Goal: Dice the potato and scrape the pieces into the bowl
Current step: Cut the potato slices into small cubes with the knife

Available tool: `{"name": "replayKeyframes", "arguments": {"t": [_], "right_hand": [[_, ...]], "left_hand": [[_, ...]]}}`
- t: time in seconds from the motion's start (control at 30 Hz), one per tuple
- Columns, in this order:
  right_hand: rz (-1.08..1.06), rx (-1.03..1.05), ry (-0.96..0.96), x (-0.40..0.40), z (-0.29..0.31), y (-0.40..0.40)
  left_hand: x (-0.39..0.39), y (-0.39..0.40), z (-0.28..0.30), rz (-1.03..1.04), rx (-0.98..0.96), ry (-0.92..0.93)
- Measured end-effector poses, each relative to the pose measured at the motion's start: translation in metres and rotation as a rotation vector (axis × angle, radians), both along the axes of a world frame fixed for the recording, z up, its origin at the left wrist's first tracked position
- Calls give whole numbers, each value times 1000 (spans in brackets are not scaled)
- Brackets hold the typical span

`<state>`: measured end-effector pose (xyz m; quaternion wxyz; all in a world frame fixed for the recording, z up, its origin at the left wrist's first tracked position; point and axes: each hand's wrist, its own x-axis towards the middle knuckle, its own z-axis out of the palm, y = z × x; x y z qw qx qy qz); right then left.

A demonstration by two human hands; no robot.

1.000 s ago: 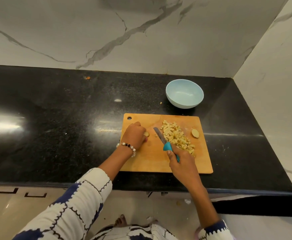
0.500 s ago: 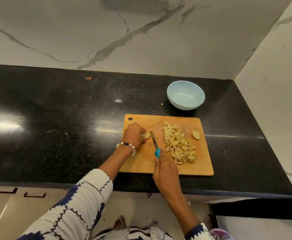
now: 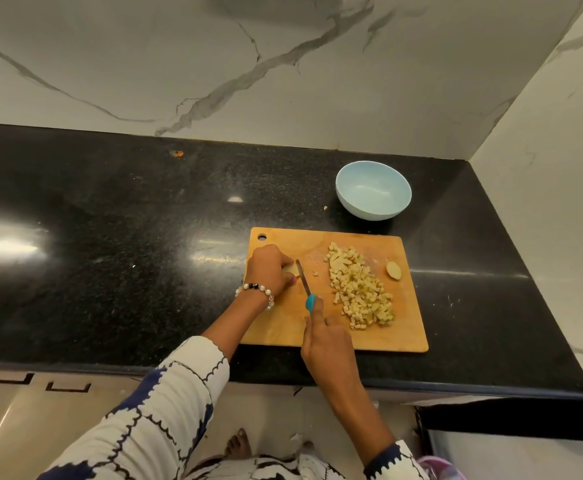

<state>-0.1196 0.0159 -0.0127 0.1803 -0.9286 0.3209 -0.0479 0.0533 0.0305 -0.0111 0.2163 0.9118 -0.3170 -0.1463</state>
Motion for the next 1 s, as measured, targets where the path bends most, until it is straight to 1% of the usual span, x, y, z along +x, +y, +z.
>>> {"name": "replayKeyframes", "arguments": {"t": [0.1, 0.2, 0.27, 0.33, 0.4, 0.47, 0.6, 0.7, 0.77, 0.83, 0.87, 0.93, 1.0], "right_hand": [[54, -35, 148, 10, 3, 4], [77, -36, 208, 15, 2, 4], [47, -85, 172, 9, -2, 2], [32, -180, 146, -7, -8, 8], [64, -231, 67, -23, -15, 19], [93, -211, 56, -32, -16, 23], [-21, -202, 56, -15, -11, 15], [-38, -70, 51, -12, -10, 6], [-55, 6, -56, -24, -14, 2], [-133, 18, -136, -24, -14, -2], [-139, 40, -142, -19, -16, -3], [-97, -10, -186, -7, -20, 0], [-50, -16, -178, 3, -18, 2]], "left_hand": [[0, -2, 4, 0, 0, 1], [-1, -2, 3, 7, -10, 1], [-2, -1, 3, 21, -18, 0], [-2, 0, 1, 28, -22, -8], [-2, -1, 0, 39, -28, -3], [-1, -1, 1, 38, -17, 11], [-1, -2, 4, 36, -7, 39], [-1, -2, 3, 52, -11, 53], [0, -1, 2, 61, -20, 66], [0, 0, 2, 61, -25, 76], [0, 0, 3, 61, -25, 77], [-1, 0, 3, 66, -28, 82], [-2, -1, 3, 72, -21, 84]]}}
